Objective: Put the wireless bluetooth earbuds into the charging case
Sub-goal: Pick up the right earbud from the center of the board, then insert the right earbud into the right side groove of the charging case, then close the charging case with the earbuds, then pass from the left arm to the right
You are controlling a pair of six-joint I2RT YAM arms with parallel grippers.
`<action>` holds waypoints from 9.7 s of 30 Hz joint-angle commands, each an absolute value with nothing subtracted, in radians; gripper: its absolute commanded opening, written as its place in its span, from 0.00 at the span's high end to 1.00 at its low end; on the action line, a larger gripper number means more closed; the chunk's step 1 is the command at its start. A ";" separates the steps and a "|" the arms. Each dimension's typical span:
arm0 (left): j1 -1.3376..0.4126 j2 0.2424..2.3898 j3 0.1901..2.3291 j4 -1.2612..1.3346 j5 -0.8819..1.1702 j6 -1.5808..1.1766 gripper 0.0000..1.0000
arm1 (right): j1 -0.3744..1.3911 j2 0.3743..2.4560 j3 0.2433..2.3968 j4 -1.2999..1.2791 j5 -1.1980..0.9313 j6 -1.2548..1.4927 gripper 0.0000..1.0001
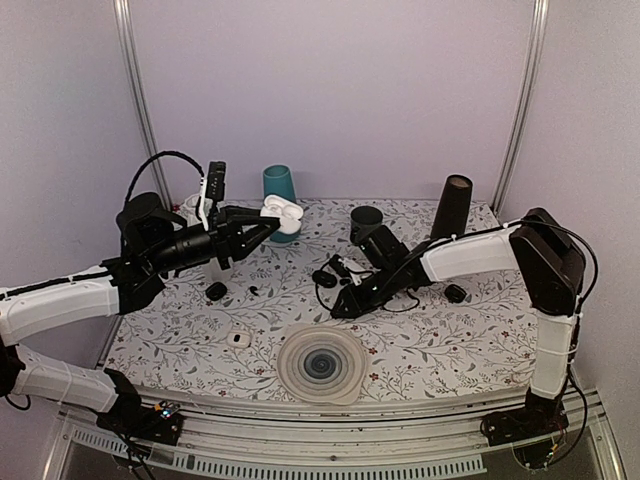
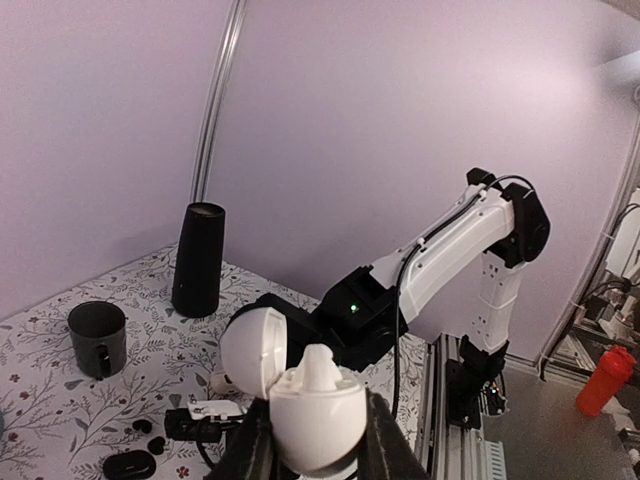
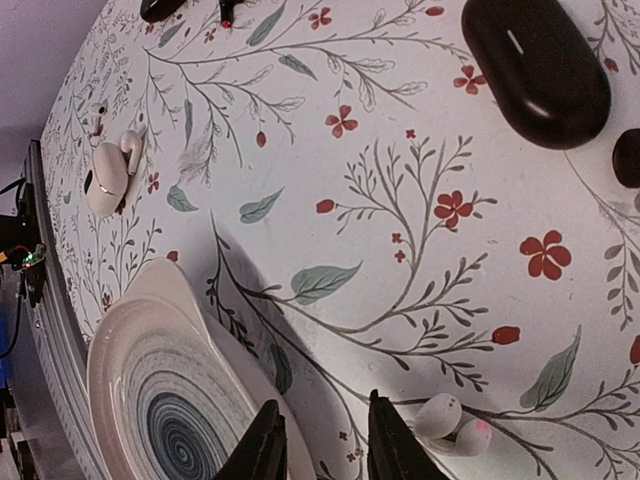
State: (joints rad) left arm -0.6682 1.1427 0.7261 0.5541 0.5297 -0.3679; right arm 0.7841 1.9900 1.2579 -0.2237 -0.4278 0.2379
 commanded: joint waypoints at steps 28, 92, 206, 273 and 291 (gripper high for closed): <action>-0.652 1.123 0.735 0.543 0.526 -0.361 1.00 | 0.771 2.069 1.350 -0.288 -0.361 0.278 0.71; -0.648 1.138 0.745 0.546 0.532 -0.365 1.00 | 0.664 1.937 1.190 -0.226 -0.208 0.262 0.76; -0.712 1.319 0.868 0.692 0.971 -0.396 1.00 | 1.085 1.435 1.413 -0.282 -0.214 -0.033 0.96; -0.734 1.257 0.855 0.597 0.789 -0.353 1.00 | 1.046 1.370 1.369 -0.207 -0.428 0.018 0.37; -0.734 1.263 0.867 0.626 0.849 -0.372 1.00 | 1.004 1.445 1.365 -0.209 -0.455 0.077 0.64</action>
